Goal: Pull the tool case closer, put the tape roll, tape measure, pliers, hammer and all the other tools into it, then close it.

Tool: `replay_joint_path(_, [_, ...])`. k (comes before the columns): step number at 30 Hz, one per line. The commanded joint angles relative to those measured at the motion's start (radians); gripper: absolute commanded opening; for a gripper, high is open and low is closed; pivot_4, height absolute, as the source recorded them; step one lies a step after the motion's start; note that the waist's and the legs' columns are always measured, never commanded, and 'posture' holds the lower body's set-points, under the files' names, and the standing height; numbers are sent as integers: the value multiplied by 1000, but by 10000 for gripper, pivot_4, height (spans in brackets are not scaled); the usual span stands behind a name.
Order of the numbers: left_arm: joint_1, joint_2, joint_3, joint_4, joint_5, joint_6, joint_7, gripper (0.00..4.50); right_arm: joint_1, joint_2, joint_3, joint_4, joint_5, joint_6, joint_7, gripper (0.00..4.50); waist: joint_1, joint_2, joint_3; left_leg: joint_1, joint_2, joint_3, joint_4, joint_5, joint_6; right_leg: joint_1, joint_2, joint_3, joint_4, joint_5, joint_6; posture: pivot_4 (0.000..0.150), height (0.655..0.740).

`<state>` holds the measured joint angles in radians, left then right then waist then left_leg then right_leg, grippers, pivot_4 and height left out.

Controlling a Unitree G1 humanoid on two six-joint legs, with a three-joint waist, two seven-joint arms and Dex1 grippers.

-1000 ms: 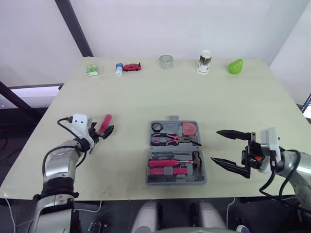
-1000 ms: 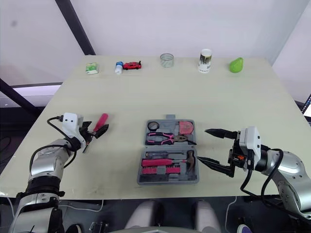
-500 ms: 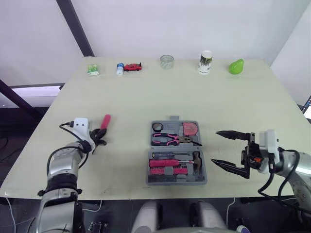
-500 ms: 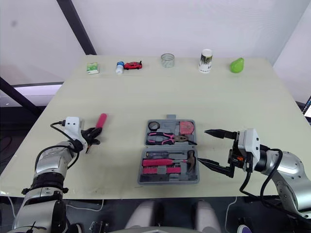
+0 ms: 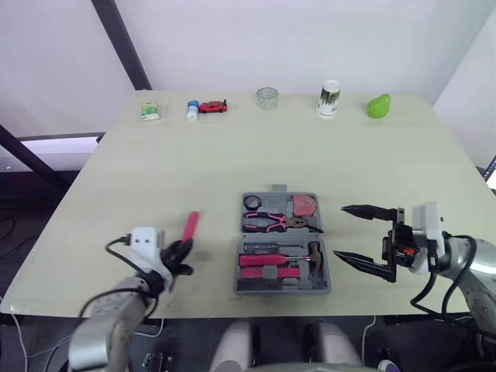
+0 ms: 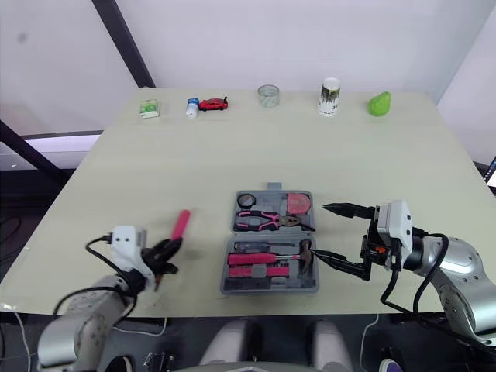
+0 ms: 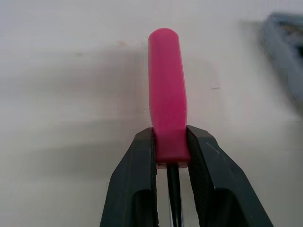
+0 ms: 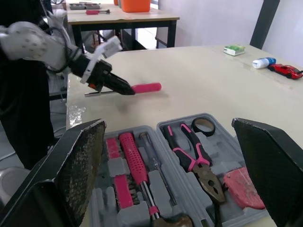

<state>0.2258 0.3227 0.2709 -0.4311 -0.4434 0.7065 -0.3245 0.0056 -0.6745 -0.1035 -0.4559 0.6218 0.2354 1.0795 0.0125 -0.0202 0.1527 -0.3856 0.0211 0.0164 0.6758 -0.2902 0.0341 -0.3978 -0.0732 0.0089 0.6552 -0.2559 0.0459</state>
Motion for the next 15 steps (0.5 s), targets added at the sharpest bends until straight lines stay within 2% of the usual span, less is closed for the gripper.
replay_joint_path(1, [13, -24, 7, -72, 25, 3, 79, 4160, -21, -9, -3, -20, 21, 7, 6, 45000, 2, 0, 0, 0, 0, 0, 0, 0, 0, 0, 1, -1, 0, 0, 0, 1500, 7400])
replay_joint_path(7, [47, -36, 10, -60, 37, 3, 110, 4160, -24, -28, -1, -5, 12, 3, 34, 45000, 0, 0, 0, 0, 0, -1, -1, 0, 0, 0, 2, -2, 0, 0, 0, 1500, 7400])
replay_joint_path(15, [19, -38, -2, 8, 49, -28, 96, 4160, -25, -87, 12, 43, -76, -85, 117, 45000, 2, 0, 0, 0, -1, -1, -1, 0, 1, 1, 4, -3, -1, 0, 0, 1500, 7400])
